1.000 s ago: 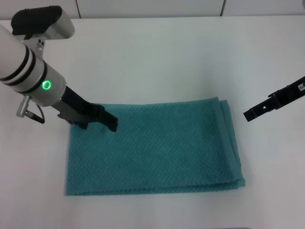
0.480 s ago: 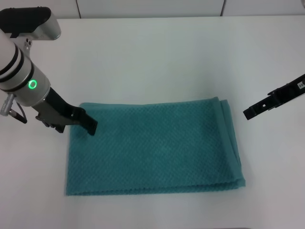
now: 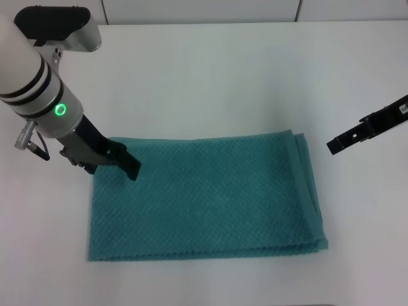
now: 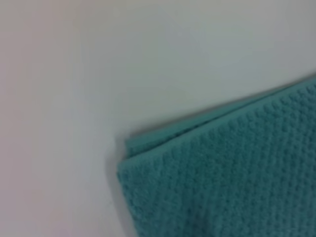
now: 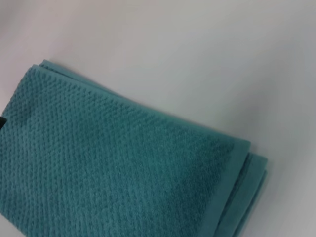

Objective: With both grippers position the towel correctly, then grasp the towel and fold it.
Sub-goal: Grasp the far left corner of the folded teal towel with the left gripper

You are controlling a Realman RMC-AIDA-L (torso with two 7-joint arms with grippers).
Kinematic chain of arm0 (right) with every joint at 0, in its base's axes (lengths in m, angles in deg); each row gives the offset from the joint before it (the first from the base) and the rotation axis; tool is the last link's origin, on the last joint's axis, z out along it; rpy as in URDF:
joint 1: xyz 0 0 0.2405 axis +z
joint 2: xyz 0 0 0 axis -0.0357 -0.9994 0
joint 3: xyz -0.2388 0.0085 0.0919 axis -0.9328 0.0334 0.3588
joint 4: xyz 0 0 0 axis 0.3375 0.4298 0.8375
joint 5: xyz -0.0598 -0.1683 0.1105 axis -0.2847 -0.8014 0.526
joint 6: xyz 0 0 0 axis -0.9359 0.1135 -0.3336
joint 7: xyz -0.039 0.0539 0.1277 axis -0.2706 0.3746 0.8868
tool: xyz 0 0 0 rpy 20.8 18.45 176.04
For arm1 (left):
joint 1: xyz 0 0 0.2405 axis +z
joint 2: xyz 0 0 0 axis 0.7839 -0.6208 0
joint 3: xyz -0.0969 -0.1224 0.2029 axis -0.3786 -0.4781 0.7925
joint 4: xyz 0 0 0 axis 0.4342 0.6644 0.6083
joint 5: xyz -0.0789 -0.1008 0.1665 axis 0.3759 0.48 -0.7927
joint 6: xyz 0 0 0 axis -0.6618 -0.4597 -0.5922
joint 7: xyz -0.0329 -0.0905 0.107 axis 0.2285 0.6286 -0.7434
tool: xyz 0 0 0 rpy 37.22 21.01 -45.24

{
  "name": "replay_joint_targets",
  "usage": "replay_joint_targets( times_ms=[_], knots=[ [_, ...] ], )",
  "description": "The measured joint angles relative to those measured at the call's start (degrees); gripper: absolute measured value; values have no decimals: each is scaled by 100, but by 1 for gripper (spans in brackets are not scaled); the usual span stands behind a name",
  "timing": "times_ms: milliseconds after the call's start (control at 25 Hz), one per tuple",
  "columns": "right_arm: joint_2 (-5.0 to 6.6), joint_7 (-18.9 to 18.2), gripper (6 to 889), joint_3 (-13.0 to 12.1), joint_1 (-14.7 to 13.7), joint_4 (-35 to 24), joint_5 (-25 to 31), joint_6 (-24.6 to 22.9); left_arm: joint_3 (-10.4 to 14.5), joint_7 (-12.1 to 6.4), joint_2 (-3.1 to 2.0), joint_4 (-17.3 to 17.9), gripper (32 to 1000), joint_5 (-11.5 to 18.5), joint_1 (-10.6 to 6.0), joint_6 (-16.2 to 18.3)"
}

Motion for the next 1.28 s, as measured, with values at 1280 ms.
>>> replay_joint_targets(
  times_ms=[1280],
  knots=[
    [15,-150,856,32,-81,36,30,-227,11,10,19,-868,866,-552,-9,609]
  ],
)
